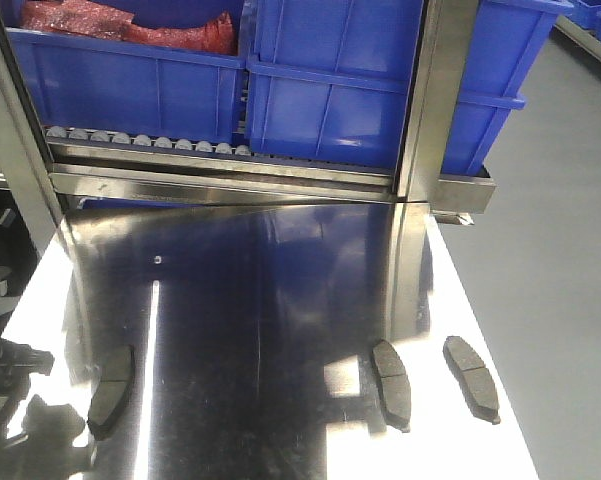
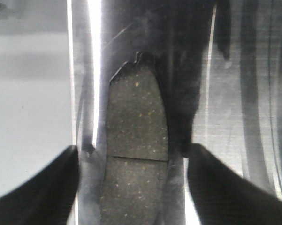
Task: Move and align brake pads A on conveyor
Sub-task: 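Close the left gripper on the brake pad and lift it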
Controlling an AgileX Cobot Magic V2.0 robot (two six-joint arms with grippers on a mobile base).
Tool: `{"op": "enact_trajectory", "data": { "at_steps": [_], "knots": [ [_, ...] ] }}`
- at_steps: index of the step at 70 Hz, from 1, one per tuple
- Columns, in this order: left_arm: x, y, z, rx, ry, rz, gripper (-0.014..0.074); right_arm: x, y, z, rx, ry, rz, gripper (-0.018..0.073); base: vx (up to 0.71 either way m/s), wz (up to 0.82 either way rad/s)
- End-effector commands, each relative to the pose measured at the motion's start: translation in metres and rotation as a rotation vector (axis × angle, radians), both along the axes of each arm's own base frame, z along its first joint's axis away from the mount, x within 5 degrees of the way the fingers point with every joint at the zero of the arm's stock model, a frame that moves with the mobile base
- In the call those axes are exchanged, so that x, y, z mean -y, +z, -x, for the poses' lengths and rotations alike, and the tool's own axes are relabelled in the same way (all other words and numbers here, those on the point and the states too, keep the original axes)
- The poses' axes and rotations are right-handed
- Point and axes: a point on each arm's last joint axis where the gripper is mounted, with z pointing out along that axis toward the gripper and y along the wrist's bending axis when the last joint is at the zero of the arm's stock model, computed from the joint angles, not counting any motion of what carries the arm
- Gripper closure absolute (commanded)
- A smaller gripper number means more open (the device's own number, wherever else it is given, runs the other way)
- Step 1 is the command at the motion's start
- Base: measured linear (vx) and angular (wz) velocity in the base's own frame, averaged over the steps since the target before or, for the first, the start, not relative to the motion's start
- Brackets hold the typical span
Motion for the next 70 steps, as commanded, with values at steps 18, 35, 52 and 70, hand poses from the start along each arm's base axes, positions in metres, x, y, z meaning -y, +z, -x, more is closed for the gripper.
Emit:
{"op": "enact_trajectory", "data": {
  "at_steps": [18, 35, 52, 70],
  "knots": [
    [0.0, 0.009, -0.005, 0.038, 0.007, 0.006, 0.0318, 0.001, 0.006, 0.0, 0.082, -0.009, 0.012, 0.056, 0.0, 0.0],
    [0.0, 0.003, -0.005, 0.014, 0.009, 0.01, 0.0317, 0.001, 0.006, 0.0, 0.082, -0.009, 0.012, 0.056, 0.0, 0.0],
    [0.0, 0.003, -0.005, 0.011, 0.01, 0.01, 0.0285, 0.001, 0.006, 0.0, 0.082, -0.009, 0.012, 0.056, 0.0, 0.0],
    [0.0, 0.003, -0.005, 0.014, 0.01, 0.01, 0.0259, 0.001, 0.006, 0.0, 0.082, -0.009, 0.012, 0.056, 0.0, 0.0]
  ]
}}
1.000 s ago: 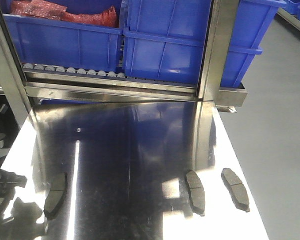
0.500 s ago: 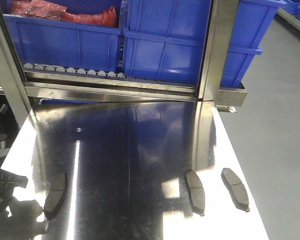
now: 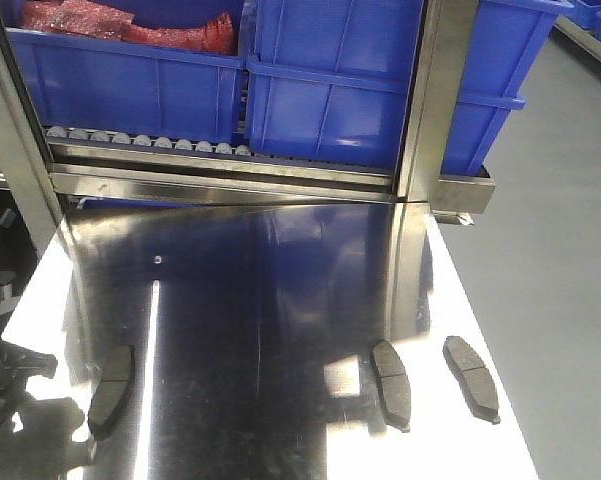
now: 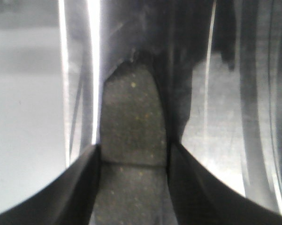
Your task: Move and align brake pads A on conveyor
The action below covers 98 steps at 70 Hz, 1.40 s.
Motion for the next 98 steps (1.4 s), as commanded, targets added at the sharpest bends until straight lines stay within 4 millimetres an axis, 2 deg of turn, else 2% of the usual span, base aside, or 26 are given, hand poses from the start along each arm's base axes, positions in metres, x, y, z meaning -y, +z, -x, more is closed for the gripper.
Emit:
{"op": "enact_trajectory", "data": {
  "at_steps": [1, 24, 44, 57, 84, 98],
  "knots": [
    [0.0, 0.011, -0.002, 0.041, 0.009, 0.002, 0.0259, 0.001, 0.006, 0.0, 0.082, -0.009, 0.012, 0.056, 0.0, 0.0],
    [0.0, 0.011, -0.002, 0.037, 0.009, 0.002, 0.0271, 0.001, 0.006, 0.0, 0.082, -0.009, 0.012, 0.056, 0.0, 0.0],
    [0.0, 0.011, -0.002, 0.035, 0.009, 0.002, 0.0475, 0.001, 0.006, 0.0, 0.082, -0.009, 0.012, 0.056, 0.0, 0.0],
    [0.0, 0.015, -0.001, 0.05, 0.012, 0.002, 0.0491, 0.001, 0.006, 0.0, 0.082, -0.009, 0.012, 0.056, 0.0, 0.0],
    [0.002, 0.072, 0.015, 0.251, 0.003, -0.013, 0.0481, 0.001, 0.006, 0.0, 0.082, -0.009, 0.012, 0.056, 0.0, 0.0],
    [0.005, 0.088, 0.046, 0.355, -0.002, -0.013, 0.0477, 0.001, 0.006, 0.0, 0.082, -0.009, 0.012, 0.056, 0.0, 0.0]
  ]
}}
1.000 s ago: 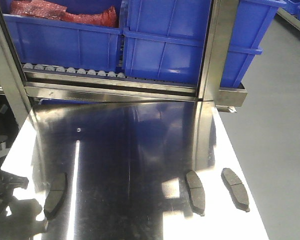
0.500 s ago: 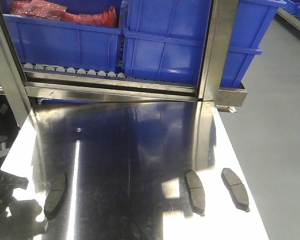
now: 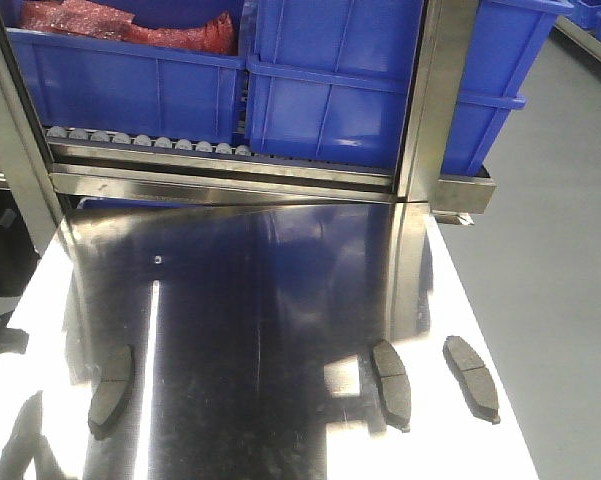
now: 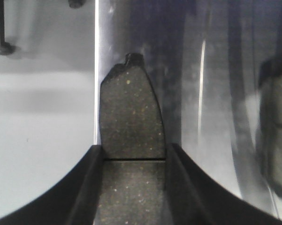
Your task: Move and align brake pads A on conveyor
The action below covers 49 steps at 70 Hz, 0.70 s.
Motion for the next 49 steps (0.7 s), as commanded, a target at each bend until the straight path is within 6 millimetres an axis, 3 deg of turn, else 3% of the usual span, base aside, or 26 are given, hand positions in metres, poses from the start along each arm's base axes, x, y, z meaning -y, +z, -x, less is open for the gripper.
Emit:
{"op": "enact_trajectory", "data": {
  "at_steps": [1, 18, 30, 49],
  "knots": [
    [0.003, 0.022, 0.012, 0.148, -0.002, 0.002, 0.0477, 0.001, 0.006, 0.0, 0.082, -0.009, 0.012, 0.056, 0.0, 0.0],
    [0.006, 0.054, 0.062, 0.433, -0.028, -0.027, 0.0476, 0.001, 0.006, 0.0, 0.082, -0.009, 0.012, 0.056, 0.0, 0.0],
    [0.008, 0.065, 0.091, 0.581, -0.049, -0.054, 0.0476, 0.001, 0.006, 0.0, 0.082, -0.009, 0.012, 0.056, 0.0, 0.0],
    [0.01, 0.073, 0.12, 0.625, -0.046, -0.059, 0.0476, 0.001, 0.006, 0.0, 0.082, -0.009, 0.012, 0.056, 0.0, 0.0]
  ]
}}
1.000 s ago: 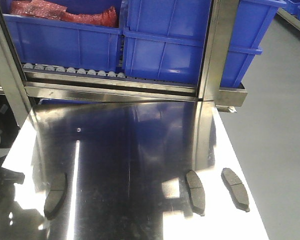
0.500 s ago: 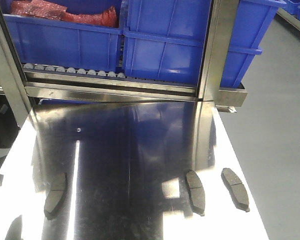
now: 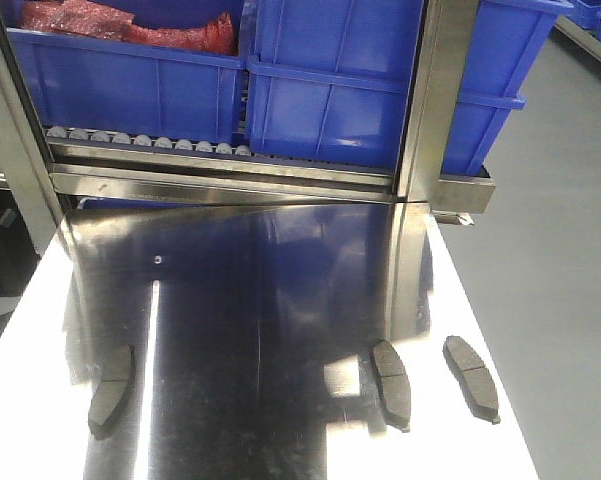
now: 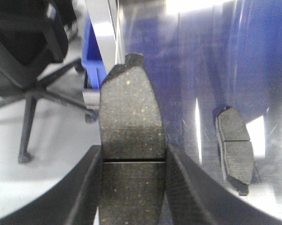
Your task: Move and align brake pads A on conveyor
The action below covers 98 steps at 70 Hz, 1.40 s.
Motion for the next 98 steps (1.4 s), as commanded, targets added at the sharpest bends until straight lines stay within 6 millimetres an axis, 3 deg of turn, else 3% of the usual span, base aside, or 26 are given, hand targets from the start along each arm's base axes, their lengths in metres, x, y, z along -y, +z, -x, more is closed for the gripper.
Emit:
{"op": "enact_trajectory", "data": {
  "at_steps": [1, 79, 91, 98],
  "knots": [
    [0.001, 0.016, 0.003, 0.094, -0.005, -0.003, 0.0476, 0.001, 0.006, 0.0, 0.082, -0.009, 0.012, 0.056, 0.0, 0.0],
    [0.001, 0.013, 0.007, 0.05, -0.001, 0.0, 0.0476, 0.001, 0.007, 0.0, 0.096, -0.01, 0.013, 0.056, 0.0, 0.0],
    [0.001, 0.013, 0.007, 0.05, -0.001, 0.0, 0.0476, 0.001, 0.021, 0.002, 0.219, -0.015, -0.003, 0.056, 0.0, 0.0],
    [0.001, 0.013, 0.007, 0.05, -0.001, 0.0, 0.0476, 0.001, 0.038, 0.002, 0.196, -0.012, 0.002, 0.056, 0.0, 0.0]
  ]
}}
